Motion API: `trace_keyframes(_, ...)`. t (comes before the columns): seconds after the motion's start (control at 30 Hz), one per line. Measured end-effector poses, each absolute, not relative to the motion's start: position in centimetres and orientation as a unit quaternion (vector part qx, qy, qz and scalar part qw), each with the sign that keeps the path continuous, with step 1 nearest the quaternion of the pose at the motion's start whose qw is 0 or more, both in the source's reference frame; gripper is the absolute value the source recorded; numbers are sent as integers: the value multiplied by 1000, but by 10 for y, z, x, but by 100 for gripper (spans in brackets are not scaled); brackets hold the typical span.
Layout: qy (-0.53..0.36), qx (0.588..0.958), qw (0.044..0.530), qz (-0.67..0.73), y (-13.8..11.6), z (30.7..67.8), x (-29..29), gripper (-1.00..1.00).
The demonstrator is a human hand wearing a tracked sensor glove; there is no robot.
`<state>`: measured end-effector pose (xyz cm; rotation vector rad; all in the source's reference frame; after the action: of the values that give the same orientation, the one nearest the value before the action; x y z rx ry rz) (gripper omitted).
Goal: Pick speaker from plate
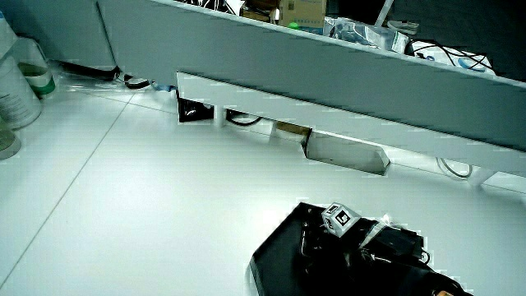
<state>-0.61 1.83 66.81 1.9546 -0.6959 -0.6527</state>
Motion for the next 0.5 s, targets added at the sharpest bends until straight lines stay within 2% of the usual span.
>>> trace_keyframes(0.17,-279,809,443,-267,18,664,-5,71)
trace_keyframes(0.3,-280,802,456,-265,24,669,-3,79)
trace_keyframes(0.5,-268,814,447,-258,23,670,3,92)
